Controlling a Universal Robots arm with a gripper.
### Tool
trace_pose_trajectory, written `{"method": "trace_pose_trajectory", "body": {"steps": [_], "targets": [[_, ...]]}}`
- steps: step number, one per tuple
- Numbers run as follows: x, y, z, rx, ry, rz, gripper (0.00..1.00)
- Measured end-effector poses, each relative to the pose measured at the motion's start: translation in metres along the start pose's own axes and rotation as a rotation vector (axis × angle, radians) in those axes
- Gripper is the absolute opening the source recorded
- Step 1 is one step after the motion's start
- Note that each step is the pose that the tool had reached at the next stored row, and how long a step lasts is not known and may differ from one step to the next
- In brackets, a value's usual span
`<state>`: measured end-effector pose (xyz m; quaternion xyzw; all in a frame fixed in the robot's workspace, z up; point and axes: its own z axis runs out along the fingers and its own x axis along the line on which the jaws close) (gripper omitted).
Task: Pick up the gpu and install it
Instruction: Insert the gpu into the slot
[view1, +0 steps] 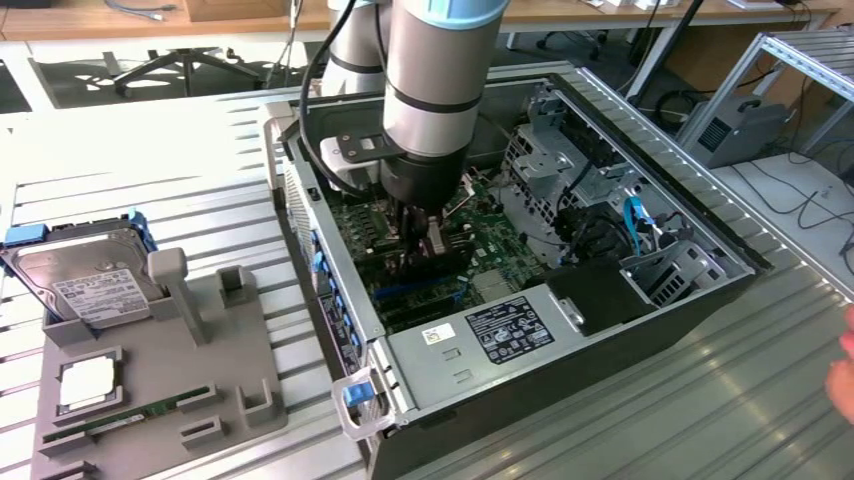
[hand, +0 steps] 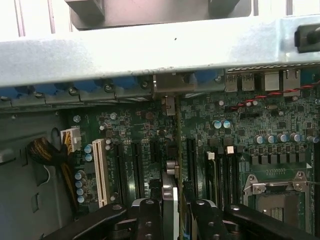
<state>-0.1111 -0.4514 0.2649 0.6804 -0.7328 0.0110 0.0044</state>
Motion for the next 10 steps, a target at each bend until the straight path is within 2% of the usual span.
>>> {"method": "trace_pose_trajectory", "body": {"steps": [10], "targets": [[-0.0001,0.0001,0.0049,-0.0002,0.0004,0.000,0.27]]}}
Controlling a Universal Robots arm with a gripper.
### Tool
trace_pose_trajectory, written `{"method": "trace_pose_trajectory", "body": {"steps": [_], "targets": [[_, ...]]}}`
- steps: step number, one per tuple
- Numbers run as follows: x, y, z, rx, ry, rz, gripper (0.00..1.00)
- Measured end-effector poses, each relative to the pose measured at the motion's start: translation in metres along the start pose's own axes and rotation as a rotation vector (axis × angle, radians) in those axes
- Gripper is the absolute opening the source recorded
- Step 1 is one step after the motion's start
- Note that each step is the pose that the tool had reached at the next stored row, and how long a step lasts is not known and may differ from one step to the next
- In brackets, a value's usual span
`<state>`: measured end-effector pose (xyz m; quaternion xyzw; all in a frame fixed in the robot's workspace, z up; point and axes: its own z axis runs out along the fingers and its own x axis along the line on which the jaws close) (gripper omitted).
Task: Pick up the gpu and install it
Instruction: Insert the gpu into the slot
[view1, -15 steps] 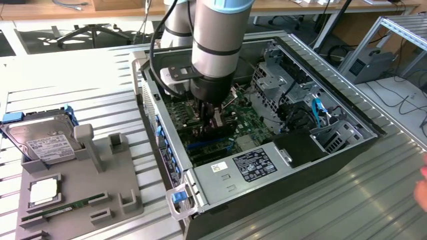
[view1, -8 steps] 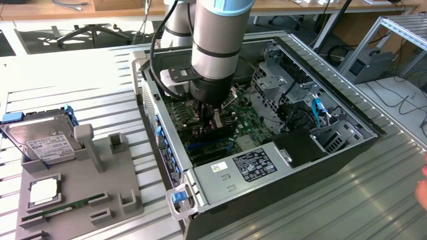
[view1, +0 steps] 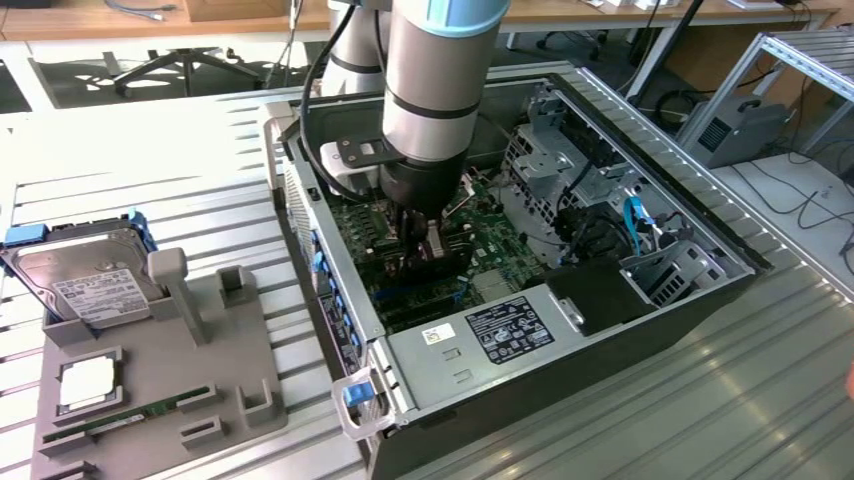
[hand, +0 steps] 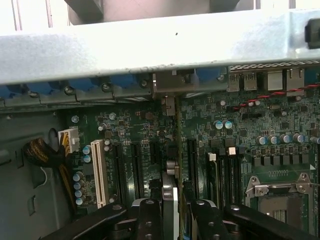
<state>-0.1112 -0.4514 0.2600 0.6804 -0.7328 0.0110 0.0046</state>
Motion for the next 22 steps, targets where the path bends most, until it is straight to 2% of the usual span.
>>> {"method": "trace_pose_trajectory", "body": {"steps": [22], "targets": [[0.0000,0.0000,-0.0012,0.0001,-0.0008,-0.001,0.27]]}}
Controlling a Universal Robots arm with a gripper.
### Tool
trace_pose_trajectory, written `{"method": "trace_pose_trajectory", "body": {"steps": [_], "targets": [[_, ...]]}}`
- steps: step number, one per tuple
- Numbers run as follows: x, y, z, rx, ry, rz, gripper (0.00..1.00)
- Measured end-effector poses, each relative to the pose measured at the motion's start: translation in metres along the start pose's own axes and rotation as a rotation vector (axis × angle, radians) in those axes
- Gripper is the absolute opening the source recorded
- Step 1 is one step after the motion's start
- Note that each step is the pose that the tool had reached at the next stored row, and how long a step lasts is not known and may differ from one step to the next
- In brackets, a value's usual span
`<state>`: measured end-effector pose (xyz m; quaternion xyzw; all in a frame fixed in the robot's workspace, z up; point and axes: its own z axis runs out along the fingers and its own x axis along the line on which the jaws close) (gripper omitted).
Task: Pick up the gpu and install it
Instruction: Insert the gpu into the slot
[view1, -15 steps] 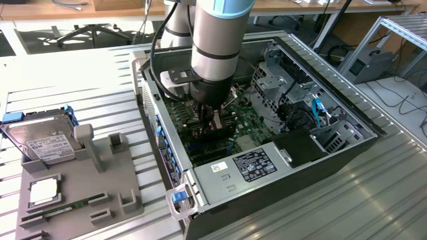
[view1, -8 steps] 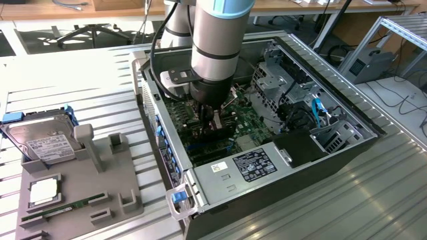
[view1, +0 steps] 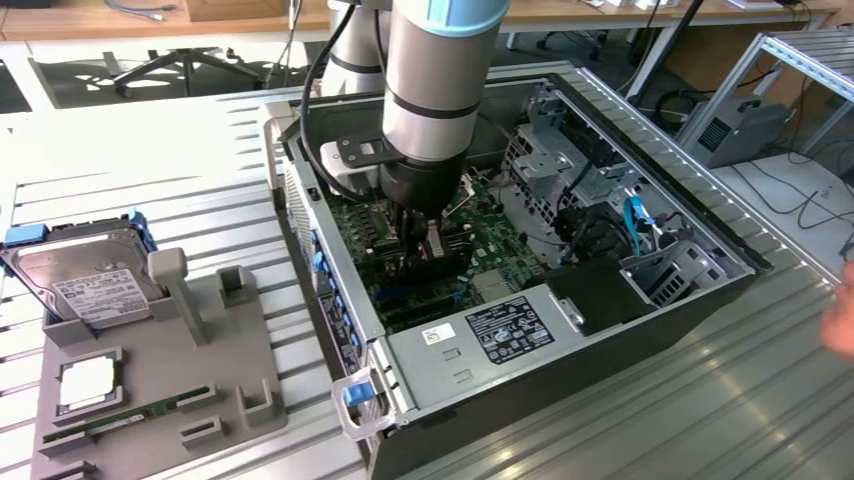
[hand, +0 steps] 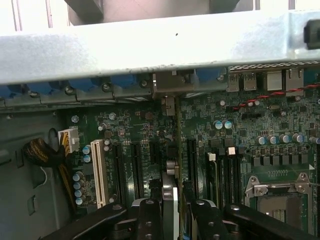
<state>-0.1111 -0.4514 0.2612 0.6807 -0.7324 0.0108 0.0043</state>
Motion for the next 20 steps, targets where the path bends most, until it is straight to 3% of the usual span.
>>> {"method": "trace_pose_trajectory", "body": {"steps": [12,20], "targets": [[-0.0001,0.0000,-0.0008,0.0003,-0.0008,-0.017,0.27],[-0.0002,0.0000,-0.0008,0.0012,-0.0011,-0.060,0.27]]}}
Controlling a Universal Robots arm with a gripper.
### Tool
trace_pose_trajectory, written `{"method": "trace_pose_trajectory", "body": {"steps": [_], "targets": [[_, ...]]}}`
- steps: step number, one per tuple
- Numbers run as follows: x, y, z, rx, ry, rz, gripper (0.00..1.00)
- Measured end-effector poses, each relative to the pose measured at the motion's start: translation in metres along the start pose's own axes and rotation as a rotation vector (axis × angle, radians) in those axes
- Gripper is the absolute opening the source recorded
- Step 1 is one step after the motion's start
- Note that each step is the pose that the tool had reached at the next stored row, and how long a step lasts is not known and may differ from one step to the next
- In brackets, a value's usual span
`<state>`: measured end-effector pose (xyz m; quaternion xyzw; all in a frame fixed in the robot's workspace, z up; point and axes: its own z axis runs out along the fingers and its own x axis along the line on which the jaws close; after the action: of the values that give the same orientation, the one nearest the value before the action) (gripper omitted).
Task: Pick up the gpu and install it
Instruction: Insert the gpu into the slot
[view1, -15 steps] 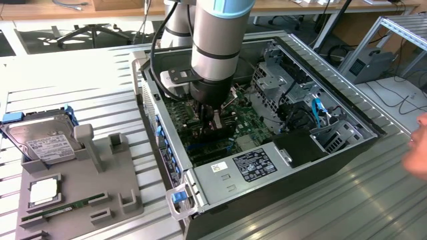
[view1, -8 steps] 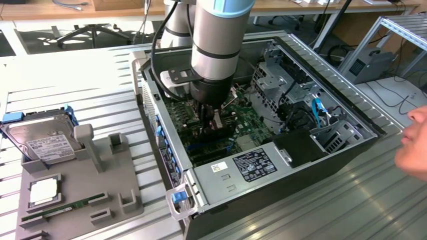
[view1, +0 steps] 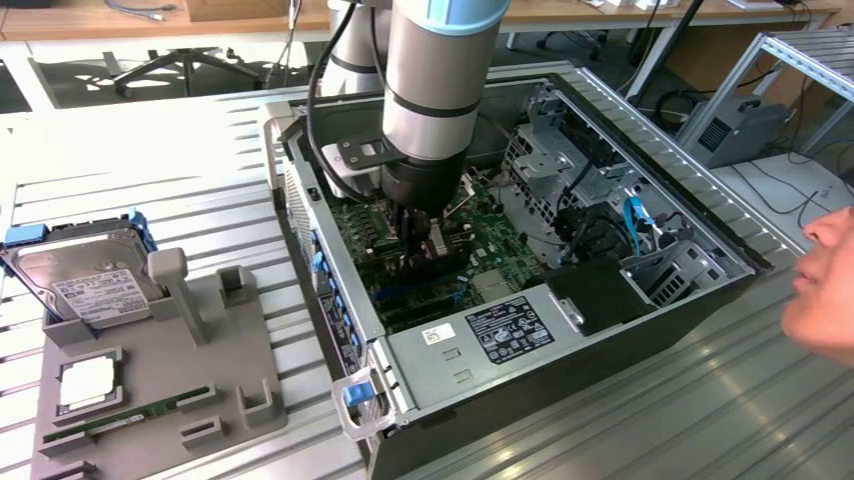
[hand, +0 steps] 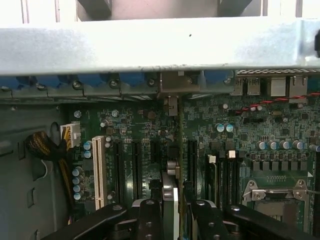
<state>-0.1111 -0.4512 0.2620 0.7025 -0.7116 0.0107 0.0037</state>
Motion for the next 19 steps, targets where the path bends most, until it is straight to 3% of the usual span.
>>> {"method": "trace_pose_trajectory", "body": {"steps": [19], "targets": [[-0.0052,0.0000,-0.0001,0.0008,-0.0004,-0.032,0.27]]}}
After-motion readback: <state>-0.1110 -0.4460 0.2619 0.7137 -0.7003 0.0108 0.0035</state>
